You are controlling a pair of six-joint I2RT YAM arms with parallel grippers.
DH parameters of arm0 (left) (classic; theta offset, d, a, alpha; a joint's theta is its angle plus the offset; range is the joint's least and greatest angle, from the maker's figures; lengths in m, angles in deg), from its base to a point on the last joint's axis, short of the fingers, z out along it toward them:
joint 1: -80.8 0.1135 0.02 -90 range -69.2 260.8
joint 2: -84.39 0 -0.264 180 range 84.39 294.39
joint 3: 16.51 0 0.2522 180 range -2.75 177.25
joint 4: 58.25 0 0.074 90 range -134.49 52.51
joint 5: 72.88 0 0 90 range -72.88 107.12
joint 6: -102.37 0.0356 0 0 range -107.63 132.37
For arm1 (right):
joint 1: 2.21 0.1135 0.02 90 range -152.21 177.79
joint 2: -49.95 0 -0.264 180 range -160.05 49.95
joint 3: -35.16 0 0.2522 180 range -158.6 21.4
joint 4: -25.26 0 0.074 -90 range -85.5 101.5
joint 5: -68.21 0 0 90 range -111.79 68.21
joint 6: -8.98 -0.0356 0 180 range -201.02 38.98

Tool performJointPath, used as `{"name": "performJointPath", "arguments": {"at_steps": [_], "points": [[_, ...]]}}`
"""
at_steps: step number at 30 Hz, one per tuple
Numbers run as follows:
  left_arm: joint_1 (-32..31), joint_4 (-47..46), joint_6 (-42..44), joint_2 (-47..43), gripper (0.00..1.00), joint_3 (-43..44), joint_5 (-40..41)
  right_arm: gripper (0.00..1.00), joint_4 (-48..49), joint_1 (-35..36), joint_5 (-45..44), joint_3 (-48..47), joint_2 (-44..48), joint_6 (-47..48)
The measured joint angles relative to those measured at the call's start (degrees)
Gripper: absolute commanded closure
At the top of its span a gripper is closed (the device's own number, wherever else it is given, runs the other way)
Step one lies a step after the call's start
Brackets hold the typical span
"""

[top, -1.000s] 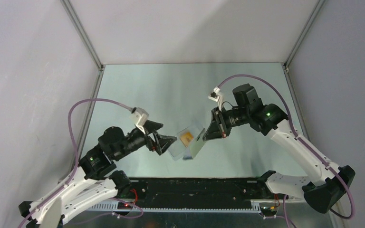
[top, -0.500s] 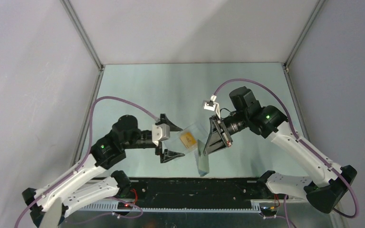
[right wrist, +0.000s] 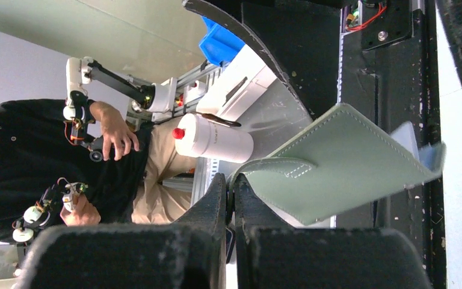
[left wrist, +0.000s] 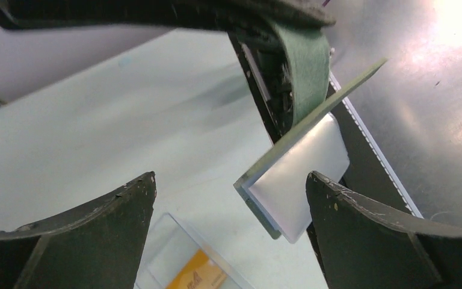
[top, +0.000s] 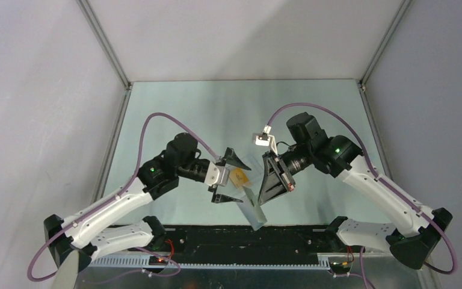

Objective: Put the credit cards into the card holder
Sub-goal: Open the card holder at the center of the board.

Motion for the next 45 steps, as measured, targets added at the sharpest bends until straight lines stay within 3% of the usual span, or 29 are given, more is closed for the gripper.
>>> {"name": "performJointPath", "arguments": {"at_steps": [9,12,19,24,25,27,30,34,37,45], "points": [[-2.8,-2.3,3.3,4.9,0.12,3.7,-5.2,1.00,0.2,0.2,1.0,-0.5,-0.2,-0.2],[-4.2,-2.5,3.8,6.3,0.22,3.7,-5.9,1.00,0.3,0.1,1.3,-1.4,-0.4,-0.2],[-5.7,-2.5,4.6,6.7,0.66,3.7,-7.0,1.00,-0.2,-1.3,1.8,-1.9,-0.4,0.3],[-5.8,-2.7,4.3,4.9,0.86,3.4,-6.8,0.99,-2.1,-3.5,1.4,-2.0,-0.5,1.8],[-5.8,-2.7,4.3,4.0,0.93,3.0,-6.5,0.96,-2.7,-4.0,1.1,-2.0,-0.6,2.2],[-5.8,-2.5,4.0,2.8,0.99,2.5,-6.0,0.80,-3.7,-5.1,0.4,-2.1,-0.8,2.7],[-5.8,-2.3,2.6,1.5,1.00,2.0,-3.9,0.43,-4.7,-7.8,-2.0,-2.2,-0.8,2.6],[-5.9,-2.4,-1.8,1.0,1.00,2.0,0.4,0.11,-4.2,-11.1,-8.1,-2.4,-0.8,2.0],[-5.9,-2.4,-6.1,0.4,1.00,2.0,4.5,0.02,-3.6,-12.7,-12.2,-2.3,-0.1,1.5],[-5.9,-2.2,-19.7,-1.1,1.00,2.8,12.4,0.01,1.5,-15.5,-14.2,1.9,9.6,1.1]]}}
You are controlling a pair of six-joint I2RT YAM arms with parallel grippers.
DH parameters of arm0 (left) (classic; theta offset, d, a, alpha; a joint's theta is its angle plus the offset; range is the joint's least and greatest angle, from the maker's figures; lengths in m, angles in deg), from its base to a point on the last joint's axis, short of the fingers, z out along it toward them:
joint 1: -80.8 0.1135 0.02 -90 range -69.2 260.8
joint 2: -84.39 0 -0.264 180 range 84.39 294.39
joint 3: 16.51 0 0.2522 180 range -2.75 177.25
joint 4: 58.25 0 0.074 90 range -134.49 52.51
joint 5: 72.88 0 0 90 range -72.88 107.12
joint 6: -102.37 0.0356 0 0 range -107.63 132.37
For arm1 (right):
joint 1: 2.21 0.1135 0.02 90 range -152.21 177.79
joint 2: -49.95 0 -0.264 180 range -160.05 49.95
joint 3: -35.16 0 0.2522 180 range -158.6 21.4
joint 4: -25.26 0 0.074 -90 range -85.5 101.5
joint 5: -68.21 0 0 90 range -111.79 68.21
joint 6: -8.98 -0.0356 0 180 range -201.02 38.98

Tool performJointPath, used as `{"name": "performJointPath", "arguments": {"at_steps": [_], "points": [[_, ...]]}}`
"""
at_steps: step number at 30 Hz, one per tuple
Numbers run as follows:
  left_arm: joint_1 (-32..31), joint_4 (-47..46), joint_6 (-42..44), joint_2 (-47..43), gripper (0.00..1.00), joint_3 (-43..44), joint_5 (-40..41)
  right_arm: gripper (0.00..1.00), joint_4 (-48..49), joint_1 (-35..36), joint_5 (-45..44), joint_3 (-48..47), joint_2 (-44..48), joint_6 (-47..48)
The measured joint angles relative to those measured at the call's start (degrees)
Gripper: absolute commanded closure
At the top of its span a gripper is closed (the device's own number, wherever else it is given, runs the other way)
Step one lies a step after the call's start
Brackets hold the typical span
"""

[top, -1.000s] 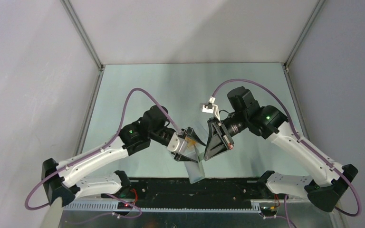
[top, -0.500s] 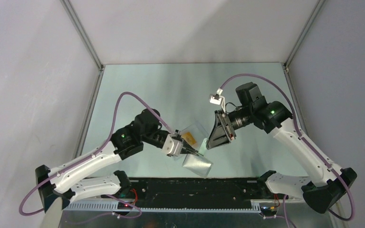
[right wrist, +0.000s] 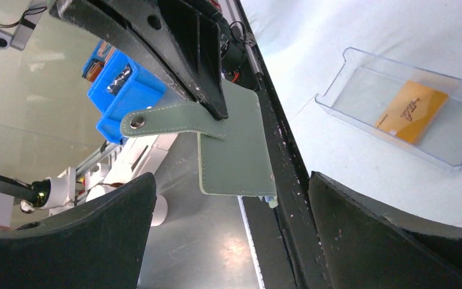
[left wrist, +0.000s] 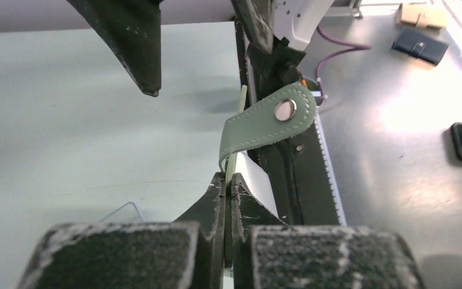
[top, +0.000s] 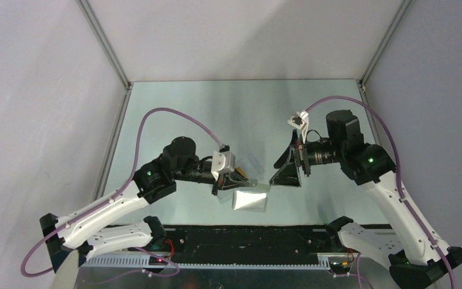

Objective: Put the credit cards into the card holder
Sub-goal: Open the card holder at the center of the board.

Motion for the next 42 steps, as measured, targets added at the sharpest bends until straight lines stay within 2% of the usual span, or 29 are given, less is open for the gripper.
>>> {"name": "performJointPath", "arguments": {"at_steps": [8,11,12,13,14,15,16,17,18,19,20,22,24,29,33,42], "points": [[0.0,-0.1,-11.8,2.1,1.00,6.2,0.2,0.01,2.0,5.2,0.4,1.2,-1.6,0.8],[0.0,-0.2,-14.5,2.6,1.00,8.0,0.1,0.09,3.2,7.5,-0.1,1.9,-2.6,0.6],[0.0,-0.2,-15.2,2.7,1.00,8.3,0.1,0.22,3.7,8.0,-0.1,2.1,-2.8,0.3],[0.0,-0.2,-15.7,2.8,1.00,8.6,0.2,0.46,4.5,8.5,-0.1,2.4,-3.0,-0.1],[0.0,-0.2,-16.2,2.9,1.00,8.7,0.2,0.59,5.4,9.0,0.0,2.6,-3.2,-0.4],[0.0,-0.1,-16.5,2.9,1.00,8.7,0.2,0.78,6.2,9.3,0.0,2.7,-3.3,-0.9],[0.0,0.1,-16.8,3.0,0.97,8.7,0.4,0.85,6.9,9.3,0.2,2.8,-3.5,-1.3],[0.0,0.3,-17.0,3.0,0.91,8.7,0.9,0.97,7.9,9.5,0.4,2.9,-3.5,-2.3],[0.2,0.5,-17.2,3.0,0.67,8.7,1.8,0.99,8.5,9.6,0.8,3.0,-3.4,-3.0],[0.3,0.5,-17.5,3.0,0.52,8.7,2.6,1.00,9.0,9.6,0.9,3.1,-3.3,-3.3],[0.4,0.5,-17.7,2.9,0.26,8.6,3.4,1.00,9.6,9.6,1.0,3.2,-3.2,-4.0],[0.3,0.3,-18.9,2.4,0.05,8.3,5.1,1.00,10.8,9.4,0.5,3.4,-3.2,-5.3],[0.2,-0.2,-20.7,0.9,0.01,7.1,8.0,1.00,11.8,8.7,0.2,4.0,-3.3,-6.8],[1.3,-0.4,-24.4,-4.5,0.00,2.4,13.8,1.00,15.3,4.1,1.9,6.3,-3.2,-11.9],[4.7,-1.0,-29.6,-7.1,0.00,-0.9,14.2,1.00,19.5,0.1,4.4,8.0,-3.0,-17.1],[8.5,-2.3,-36.1,-8.1,0.05,-6.4,13.2,1.00,26.6,-3.0,10.1,8.3,-3.0,-25.1]]}}
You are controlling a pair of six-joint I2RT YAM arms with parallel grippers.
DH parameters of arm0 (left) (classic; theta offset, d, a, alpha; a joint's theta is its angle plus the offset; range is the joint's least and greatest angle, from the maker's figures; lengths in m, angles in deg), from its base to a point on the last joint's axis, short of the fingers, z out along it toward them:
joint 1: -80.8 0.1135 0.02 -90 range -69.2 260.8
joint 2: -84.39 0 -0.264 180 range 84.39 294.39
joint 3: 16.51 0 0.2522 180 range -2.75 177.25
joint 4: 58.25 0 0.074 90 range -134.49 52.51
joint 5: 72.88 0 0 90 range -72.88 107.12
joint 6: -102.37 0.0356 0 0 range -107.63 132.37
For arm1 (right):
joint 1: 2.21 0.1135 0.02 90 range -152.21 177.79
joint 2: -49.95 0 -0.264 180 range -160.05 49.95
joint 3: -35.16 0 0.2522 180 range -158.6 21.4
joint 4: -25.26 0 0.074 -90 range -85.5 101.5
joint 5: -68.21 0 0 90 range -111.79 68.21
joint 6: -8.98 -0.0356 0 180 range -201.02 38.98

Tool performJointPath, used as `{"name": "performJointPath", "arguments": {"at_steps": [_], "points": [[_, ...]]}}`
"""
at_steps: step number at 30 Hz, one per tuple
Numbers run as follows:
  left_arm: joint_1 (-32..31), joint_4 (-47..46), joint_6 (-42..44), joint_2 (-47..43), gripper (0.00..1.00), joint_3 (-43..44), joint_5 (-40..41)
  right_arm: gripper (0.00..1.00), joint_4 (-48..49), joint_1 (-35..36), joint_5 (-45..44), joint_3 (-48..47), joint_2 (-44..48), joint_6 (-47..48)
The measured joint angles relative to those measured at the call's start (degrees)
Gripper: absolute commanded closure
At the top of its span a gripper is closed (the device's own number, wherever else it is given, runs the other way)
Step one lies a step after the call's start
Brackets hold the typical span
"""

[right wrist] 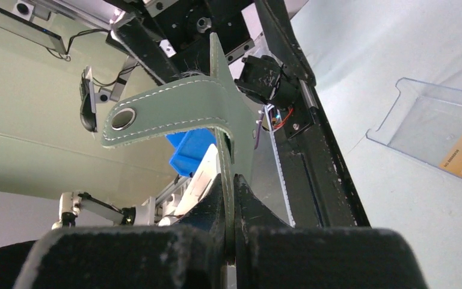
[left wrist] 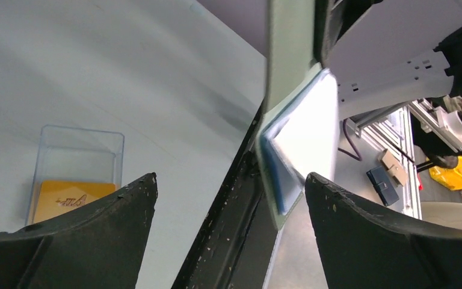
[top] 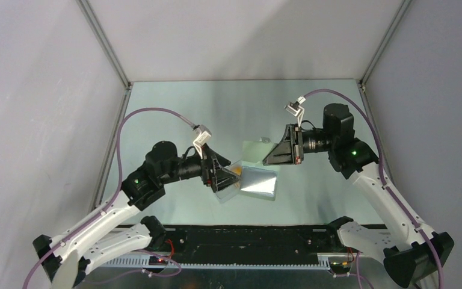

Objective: Put the credit cards into the card holder
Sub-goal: Open the card holder at the center of the board.

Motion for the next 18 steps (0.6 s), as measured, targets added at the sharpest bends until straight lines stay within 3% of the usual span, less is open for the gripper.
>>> {"name": "performJointPath", "arguments": {"at_steps": [18], "points": [[2.4,-4.3,-4.4,-0.9,0.12,-3.1,-3.2,1.00,1.9,-1.2,2.1,0.0,0.0,-2.6]]}}
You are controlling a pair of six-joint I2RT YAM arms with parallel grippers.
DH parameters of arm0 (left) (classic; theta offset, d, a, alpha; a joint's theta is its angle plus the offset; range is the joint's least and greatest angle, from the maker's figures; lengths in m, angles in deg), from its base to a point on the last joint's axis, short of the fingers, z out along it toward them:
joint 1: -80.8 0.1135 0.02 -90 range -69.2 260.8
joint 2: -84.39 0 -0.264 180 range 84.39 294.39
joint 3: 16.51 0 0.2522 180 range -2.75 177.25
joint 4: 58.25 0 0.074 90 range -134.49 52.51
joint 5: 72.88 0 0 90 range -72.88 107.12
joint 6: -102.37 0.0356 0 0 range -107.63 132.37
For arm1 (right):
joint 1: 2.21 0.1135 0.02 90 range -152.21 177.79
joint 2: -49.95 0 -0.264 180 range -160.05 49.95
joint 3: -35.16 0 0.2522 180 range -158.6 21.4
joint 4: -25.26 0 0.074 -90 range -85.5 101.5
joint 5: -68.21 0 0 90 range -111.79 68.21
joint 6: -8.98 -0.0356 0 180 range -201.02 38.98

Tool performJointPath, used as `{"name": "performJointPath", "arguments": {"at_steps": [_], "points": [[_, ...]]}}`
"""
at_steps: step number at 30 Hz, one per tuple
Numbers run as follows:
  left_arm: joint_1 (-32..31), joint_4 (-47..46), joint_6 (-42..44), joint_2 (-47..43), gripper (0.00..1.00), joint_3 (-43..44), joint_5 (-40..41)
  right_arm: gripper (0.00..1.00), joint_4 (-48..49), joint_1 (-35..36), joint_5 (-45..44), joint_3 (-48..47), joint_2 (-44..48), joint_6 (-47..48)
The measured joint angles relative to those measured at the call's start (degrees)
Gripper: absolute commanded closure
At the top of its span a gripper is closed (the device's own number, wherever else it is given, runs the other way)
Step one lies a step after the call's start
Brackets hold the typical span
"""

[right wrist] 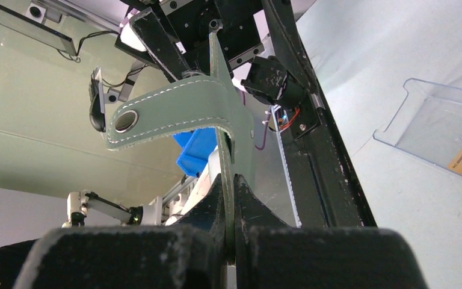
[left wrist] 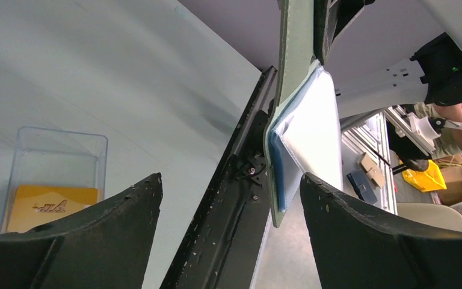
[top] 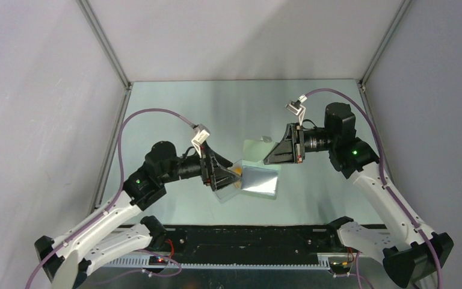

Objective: Put the credit cards into the card holder
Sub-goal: Open the card holder at the center of the board.

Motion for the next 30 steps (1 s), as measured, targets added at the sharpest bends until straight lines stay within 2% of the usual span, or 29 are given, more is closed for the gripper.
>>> {"name": "performJointPath", "arguments": {"at_steps": [17,25,30], "points": [[0.0,-6.3,-1.9,2.1,0.14,0.0,-2.5,1.00,-0.2,0.0,-0.1,0.0,-0.2,-0.2],[0.0,-8.5,-2.8,2.3,0.15,0.0,-0.2,1.00,-0.3,0.1,-0.1,0.0,-0.5,-0.2],[0.0,-10.0,-4.1,3.3,0.20,0.0,1.6,1.00,-1.1,0.5,-0.1,0.0,-0.9,0.1]]}}
